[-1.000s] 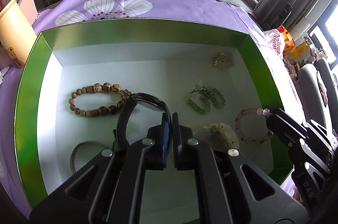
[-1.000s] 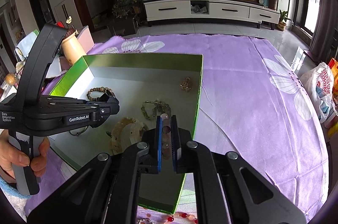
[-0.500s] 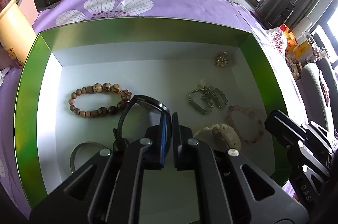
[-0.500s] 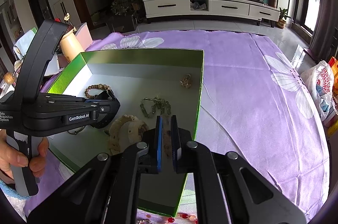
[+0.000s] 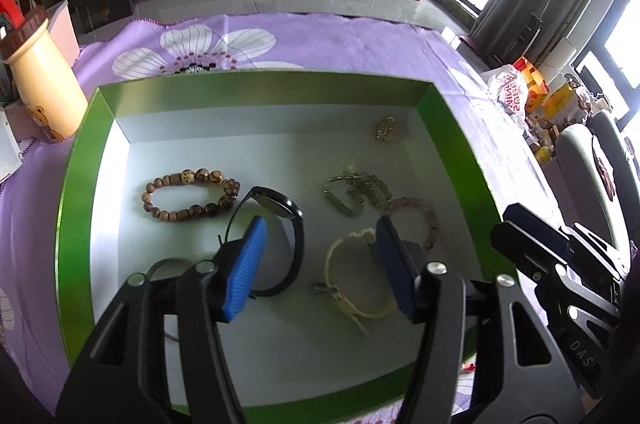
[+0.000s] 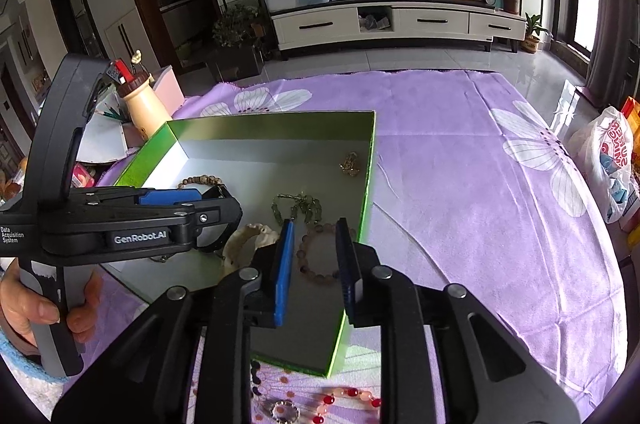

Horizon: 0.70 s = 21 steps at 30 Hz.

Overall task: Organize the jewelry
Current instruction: 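Withdraw both tools from the box toward the red bead bracelet and ring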

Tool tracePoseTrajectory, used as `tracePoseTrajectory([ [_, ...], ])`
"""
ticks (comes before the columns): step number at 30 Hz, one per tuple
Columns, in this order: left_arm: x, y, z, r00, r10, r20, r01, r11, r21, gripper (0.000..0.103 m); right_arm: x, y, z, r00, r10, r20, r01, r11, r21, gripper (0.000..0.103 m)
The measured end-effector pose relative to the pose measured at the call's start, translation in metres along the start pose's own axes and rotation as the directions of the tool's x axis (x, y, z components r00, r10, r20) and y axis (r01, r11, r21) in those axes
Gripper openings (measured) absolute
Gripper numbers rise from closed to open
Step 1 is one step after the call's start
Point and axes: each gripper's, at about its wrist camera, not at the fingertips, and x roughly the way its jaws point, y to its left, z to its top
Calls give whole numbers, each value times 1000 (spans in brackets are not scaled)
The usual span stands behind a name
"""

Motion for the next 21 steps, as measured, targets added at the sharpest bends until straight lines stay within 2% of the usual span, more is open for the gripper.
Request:
tracePoseTrajectory([
  [3, -22, -4, -8, 999, -16, 43, 15, 1000, 5, 73, -16, -5, -5, 1000, 5, 22, -6, 1000, 17, 28],
  [5, -35, -4, -13, 997, -40, 61, 40, 999, -11, 86, -27, -10, -9, 999, 7, 33, -8, 1000, 31, 32],
  [9, -65, -1, -31, 992, -77, 102, 81, 996, -43, 89, -47, -22, -26, 999, 1, 40, -4, 998, 66, 36],
  [14, -97, -5, -61, 985, -101, 140, 108, 993, -40, 93, -61, -35, -56, 1000, -17, 1, 16, 995, 101, 36],
  [18, -108, -10, -90, 987, -74, 145, 77, 997, -12, 95, -61, -41, -87, 998, -32, -60, 40, 990, 133, 36],
  [21, -102, -16, -117, 992, -58, 115, 58, 998, 4, 95, -57, -43, -108, 994, -34, -102, 51, 986, 161, 36],
])
